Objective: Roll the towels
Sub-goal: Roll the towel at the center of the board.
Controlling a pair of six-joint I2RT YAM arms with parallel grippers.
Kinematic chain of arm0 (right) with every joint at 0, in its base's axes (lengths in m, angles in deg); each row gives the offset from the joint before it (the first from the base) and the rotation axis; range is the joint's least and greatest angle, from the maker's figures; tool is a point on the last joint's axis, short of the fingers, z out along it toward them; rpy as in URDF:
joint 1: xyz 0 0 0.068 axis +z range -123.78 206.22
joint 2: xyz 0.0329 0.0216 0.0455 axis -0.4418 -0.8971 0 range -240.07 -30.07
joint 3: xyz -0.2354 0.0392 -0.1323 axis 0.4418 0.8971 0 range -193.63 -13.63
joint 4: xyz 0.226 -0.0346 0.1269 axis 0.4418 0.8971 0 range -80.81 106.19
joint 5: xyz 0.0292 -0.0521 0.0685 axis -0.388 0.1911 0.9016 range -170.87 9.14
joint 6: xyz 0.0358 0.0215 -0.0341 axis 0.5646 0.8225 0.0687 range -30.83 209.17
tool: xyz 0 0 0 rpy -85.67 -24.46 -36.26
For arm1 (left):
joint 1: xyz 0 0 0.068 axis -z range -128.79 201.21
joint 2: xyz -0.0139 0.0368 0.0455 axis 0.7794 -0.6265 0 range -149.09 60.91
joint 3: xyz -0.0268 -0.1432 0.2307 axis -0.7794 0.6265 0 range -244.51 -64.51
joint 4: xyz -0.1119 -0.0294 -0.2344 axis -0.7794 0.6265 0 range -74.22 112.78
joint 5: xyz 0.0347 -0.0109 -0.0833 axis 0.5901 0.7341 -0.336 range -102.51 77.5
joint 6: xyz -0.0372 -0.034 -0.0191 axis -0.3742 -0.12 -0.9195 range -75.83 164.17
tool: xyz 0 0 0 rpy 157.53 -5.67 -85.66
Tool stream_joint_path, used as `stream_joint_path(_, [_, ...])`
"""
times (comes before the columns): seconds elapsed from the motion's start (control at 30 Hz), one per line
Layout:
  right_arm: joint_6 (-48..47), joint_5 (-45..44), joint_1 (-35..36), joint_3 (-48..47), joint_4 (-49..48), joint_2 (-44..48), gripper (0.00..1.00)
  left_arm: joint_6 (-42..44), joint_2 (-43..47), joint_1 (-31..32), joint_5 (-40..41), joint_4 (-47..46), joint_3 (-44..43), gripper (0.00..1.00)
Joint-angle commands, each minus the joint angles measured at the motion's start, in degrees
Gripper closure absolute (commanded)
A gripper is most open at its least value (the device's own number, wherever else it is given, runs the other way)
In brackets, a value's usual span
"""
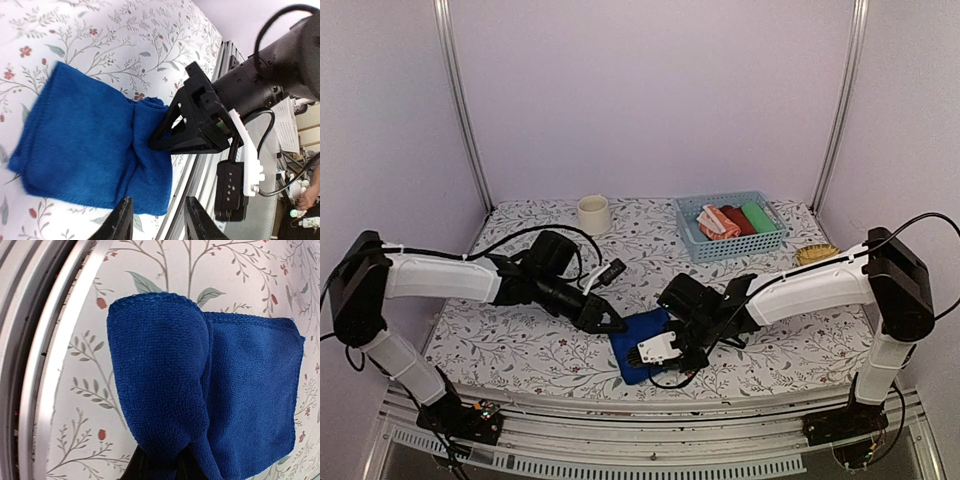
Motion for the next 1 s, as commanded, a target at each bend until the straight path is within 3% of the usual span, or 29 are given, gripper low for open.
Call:
stream_joint_path(0.0, [6.8,9.4,1.0,-1.5,22.5,-2.8,0.94,2.5,12.9,3.7,11.1,-1.7,8.6,0.63])
stream_joint_path(0.13, [7.3,17.9,-0.8,-7.9,29.9,-8.9,0.93,5.4,25.3,14.6,28.9,-2.7,15.4,0.59])
stream_joint_path(0.37, [3.7,25.3,-7.4,-25.3,45.5,-25.4,0.92,3.0,34.1,31.3,44.6,-2.0,20.9,0.58])
stream_joint_path(0.6, [0.0,29.3,-9.9,-36.3,53.8,-36.9,0.91,11.4,18.5,39.4,56.1,-0.7,12.6,0.51])
stream_joint_path(0.8, [1.1,28.8,-10.0,-37.4,53.0,-38.9,0.91,24.4,1.9,40.3,65.5,2.5,0.5,0.49])
stream_joint_path(0.97, [2.2,29.0,-10.1,-35.1,51.1,-37.6,0.90,28.5,-2.7,38.3,63.1,3.1,-1.3,0.49])
